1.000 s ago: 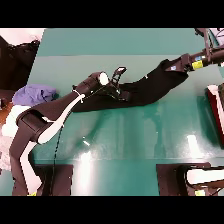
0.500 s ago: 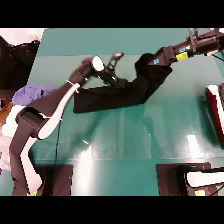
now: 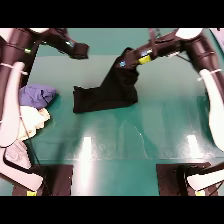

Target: Fold the shirts.

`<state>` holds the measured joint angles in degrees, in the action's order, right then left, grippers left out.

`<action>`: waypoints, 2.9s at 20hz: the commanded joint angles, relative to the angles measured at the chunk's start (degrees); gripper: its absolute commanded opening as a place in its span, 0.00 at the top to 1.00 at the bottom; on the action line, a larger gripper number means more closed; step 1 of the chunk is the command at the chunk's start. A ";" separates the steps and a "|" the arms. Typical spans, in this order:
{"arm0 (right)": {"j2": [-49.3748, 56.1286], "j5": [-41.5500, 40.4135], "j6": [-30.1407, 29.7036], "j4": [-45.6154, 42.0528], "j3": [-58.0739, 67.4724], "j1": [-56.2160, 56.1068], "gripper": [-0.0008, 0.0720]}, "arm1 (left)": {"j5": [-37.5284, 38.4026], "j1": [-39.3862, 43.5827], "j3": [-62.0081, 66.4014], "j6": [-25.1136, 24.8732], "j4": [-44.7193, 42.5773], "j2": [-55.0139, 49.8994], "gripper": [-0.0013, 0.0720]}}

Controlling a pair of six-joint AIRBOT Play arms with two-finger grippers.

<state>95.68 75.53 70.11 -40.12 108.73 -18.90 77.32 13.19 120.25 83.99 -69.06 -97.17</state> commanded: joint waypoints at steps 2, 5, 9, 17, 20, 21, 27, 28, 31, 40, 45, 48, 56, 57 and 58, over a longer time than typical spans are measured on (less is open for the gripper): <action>8.98 -0.61 -0.02 0.00 7.72 -7.39 0.97 | 4.26 -5.35 0.15 -0.46 -3.80 7.39 0.95; 13.90 -0.92 -0.04 -0.04 10.08 -10.88 0.97 | 4.66 -5.38 0.04 -0.46 -6.23 9.94 0.95; 19.34 -8.70 -0.09 0.26 10.08 -14.86 0.94 | 5.20 -5.38 -0.44 -0.39 -6.01 10.34 0.95; 18.23 -7.37 -7.82 2.73 8.26 -15.41 0.34 | 7.19 -5.38 -4.24 -0.46 -5.16 10.34 0.95; 11.43 -1.95 -5.05 -5.53 -1.68 -7.54 0.34 | 6.45 -5.38 -4.24 -0.46 -5.16 10.32 0.95; 9.31 -1.46 -4.52 -7.26 -5.49 -4.31 0.34 | 5.81 -5.38 -4.24 -0.46 -5.14 10.32 0.95; 6.51 -2.27 -1.51 -3.43 -19.54 12.02 0.01 | 4.55 -5.38 -4.24 -0.44 -5.07 10.32 0.95; 7.41 -2.25 -1.31 -1.66 -20.72 13.05 0.01 | 4.52 -5.38 -4.24 -0.44 -5.09 10.32 0.95; 12.35 -2.05 -0.07 0.07 -21.03 12.68 0.03 | 4.57 -5.38 -4.24 -0.44 -5.09 10.32 0.95; 21.59 -4.55 -0.11 2.86 -10.40 2.05 0.28 | 5.79 -5.35 -4.24 -0.46 -5.09 10.32 0.95; 19.91 -5.31 -6.12 8.46 -10.47 2.69 0.96 | 6.12 -5.38 -4.24 -0.68 -5.09 10.32 0.95; 14.47 -3.45 -6.01 8.41 -10.51 8.61 0.96 | 6.32 -5.38 -4.24 -1.66 -5.09 10.32 0.95; -2.89 -4.31 -1.53 -7.80 -10.58 35.47 0.96 | 6.32 -5.35 -4.24 -1.46 -4.79 10.32 0.95; -4.02 -5.16 -1.55 -8.55 -10.58 38.97 0.96 | 6.32 -5.35 -4.24 -1.46 -4.15 10.32 0.95; -4.81 -6.16 -1.55 -8.50 -10.58 42.47 0.96 | 6.34 -5.35 -4.24 -1.44 -3.32 10.32 0.95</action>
<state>94.76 71.37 68.03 -44.34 98.13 14.41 83.61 7.81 116.01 82.43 -73.69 -86.85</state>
